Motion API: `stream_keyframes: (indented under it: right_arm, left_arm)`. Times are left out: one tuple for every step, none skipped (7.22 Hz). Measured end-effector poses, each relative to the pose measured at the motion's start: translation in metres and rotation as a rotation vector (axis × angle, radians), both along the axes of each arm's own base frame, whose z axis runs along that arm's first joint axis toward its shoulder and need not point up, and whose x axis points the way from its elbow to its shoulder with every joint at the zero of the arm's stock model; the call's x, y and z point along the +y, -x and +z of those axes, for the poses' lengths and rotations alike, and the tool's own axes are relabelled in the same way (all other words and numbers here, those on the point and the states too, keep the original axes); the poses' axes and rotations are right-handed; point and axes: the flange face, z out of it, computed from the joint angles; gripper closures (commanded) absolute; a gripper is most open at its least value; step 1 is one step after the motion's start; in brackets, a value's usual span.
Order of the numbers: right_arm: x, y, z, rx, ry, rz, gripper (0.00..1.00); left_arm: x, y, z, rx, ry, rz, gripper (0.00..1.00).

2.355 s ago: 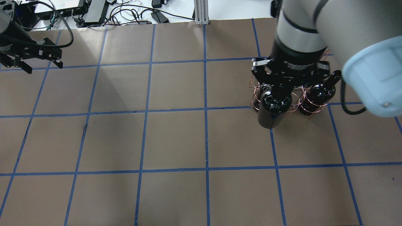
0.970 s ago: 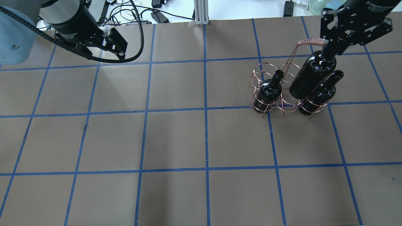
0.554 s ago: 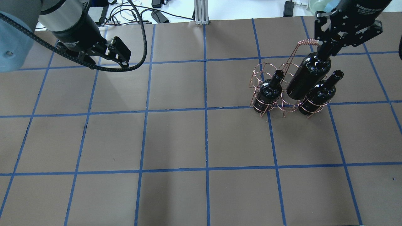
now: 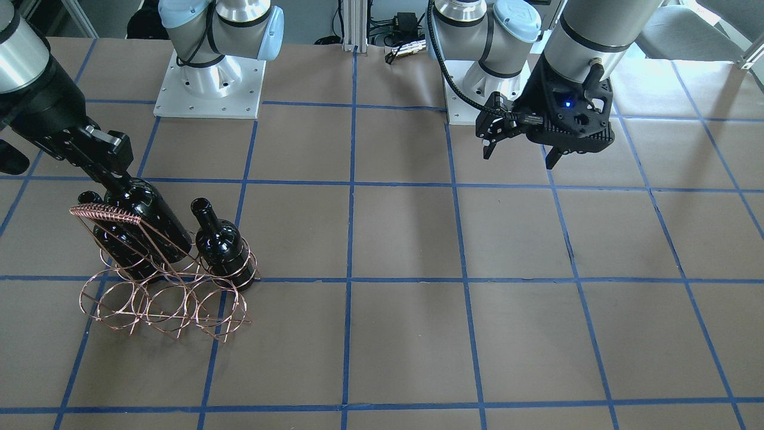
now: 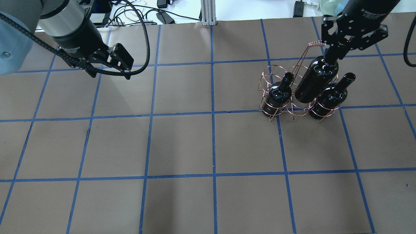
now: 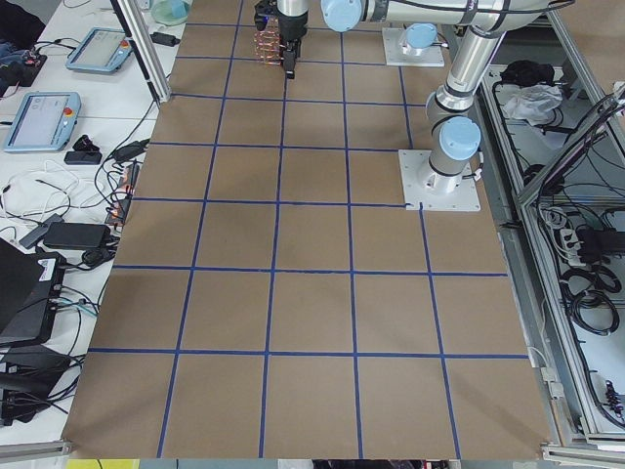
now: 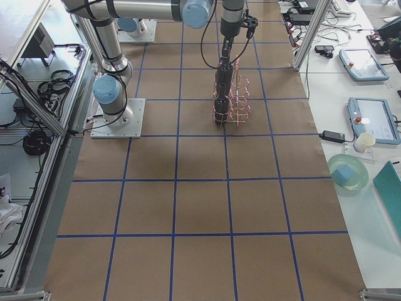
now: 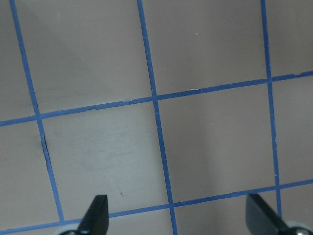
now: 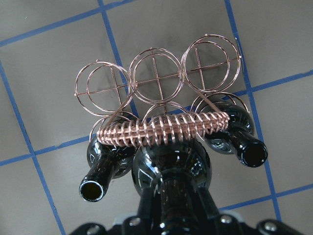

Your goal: Place wine into wine basket

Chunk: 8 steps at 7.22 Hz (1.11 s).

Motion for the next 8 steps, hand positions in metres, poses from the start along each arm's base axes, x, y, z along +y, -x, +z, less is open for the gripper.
stream_keyframes:
  right_arm:
    - [-0.001, 0.000, -0.005, -0.001, -0.004, -0.007, 1.00]
    - [-0.002, 0.000, -0.010, -0.001, -0.005, -0.015, 1.00]
    - [-0.003, 0.000, -0.014, 0.000, -0.002, -0.018, 1.00]
    - [-0.003, 0.000, -0.017, 0.000, -0.003, -0.019, 1.00]
    - [-0.002, 0.000, -0.020, 0.000, -0.006, -0.020, 1.00]
    - [-0.002, 0.000, -0.022, -0.001, -0.009, -0.020, 1.00]
    - [-0.002, -0.001, -0.026, -0.002, -0.016, -0.021, 1.00]
    - [0.000, -0.001, -0.033, -0.004, -0.028, -0.023, 1.00]
  left_arm:
    - [0.002, -0.001, -0.004, -0.020, -0.016, -0.001, 0.00]
    - [0.003, -0.002, -0.006, -0.028, -0.024, -0.001, 0.00]
    - [0.003, -0.001, -0.007, -0.030, -0.028, -0.001, 0.00]
    - [0.003, -0.001, -0.009, -0.028, -0.031, -0.002, 0.00]
    - [0.003, -0.001, -0.011, -0.026, -0.035, -0.002, 0.00]
    - [0.003, -0.001, -0.013, -0.026, -0.039, -0.003, 0.00]
    - [0.003, -0.001, -0.014, -0.028, -0.040, -0.004, 0.00]
    - [0.002, -0.001, -0.015, -0.030, -0.041, -0.004, 0.00]
